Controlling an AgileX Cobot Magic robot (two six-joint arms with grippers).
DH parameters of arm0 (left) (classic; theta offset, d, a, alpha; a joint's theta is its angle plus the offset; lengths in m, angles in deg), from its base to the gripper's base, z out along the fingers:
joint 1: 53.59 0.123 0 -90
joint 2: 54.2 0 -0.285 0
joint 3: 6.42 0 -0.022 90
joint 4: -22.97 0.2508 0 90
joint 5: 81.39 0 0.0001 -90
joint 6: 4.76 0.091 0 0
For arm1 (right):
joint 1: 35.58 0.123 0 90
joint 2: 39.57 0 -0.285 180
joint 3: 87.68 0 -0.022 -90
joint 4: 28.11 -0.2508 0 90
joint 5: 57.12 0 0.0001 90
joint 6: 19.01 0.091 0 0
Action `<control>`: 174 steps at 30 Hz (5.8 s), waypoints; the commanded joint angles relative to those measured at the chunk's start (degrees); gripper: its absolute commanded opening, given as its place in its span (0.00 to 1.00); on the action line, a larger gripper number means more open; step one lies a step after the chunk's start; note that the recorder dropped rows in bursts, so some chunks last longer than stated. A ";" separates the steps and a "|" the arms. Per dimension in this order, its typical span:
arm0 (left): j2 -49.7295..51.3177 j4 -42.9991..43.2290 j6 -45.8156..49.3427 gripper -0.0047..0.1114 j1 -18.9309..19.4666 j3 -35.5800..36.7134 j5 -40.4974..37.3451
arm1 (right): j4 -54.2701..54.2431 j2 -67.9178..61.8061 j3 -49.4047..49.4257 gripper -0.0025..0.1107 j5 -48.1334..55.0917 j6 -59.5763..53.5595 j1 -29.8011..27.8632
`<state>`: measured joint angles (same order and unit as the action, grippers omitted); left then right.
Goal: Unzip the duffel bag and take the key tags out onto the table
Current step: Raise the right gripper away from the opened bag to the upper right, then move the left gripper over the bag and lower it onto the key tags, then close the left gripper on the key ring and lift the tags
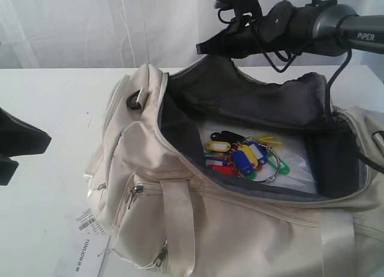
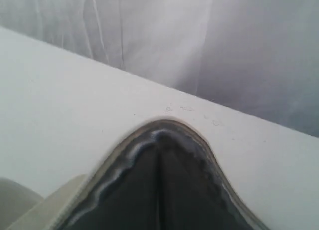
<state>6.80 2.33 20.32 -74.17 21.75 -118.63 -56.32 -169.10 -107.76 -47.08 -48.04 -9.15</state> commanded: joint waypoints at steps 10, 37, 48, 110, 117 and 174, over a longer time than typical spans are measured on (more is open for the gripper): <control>-0.54 -2.55 0.82 0.04 -0.15 0.31 -1.72 | -0.71 9.00 -0.23 0.02 2.93 5.27 -0.08; -0.54 -5.03 3.31 0.04 -0.15 0.31 -2.53 | 4.56 2.10 -0.23 0.02 15.33 9.68 4.66; -0.54 -5.01 3.31 0.04 -0.15 0.31 -2.64 | 4.93 -2.67 -0.23 0.02 16.32 9.68 6.06; 52.69 2.88 -4.67 0.04 -25.28 -51.59 -12.09 | 44.42 81.57 48.72 0.02 40.53 36.71 6.06; 56.63 0.20 -4.67 0.04 -25.90 -53.01 -12.03 | 44.42 81.57 48.72 0.02 40.42 36.72 6.06; 78.76 8.23 -28.89 0.07 -29.67 -75.22 -17.26 | 55.22 87.38 51.47 0.02 42.56 52.70 6.06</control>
<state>86.19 7.16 -8.83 -103.19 -52.08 -130.02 -1.12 -82.13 -56.59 -3.95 4.34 -2.99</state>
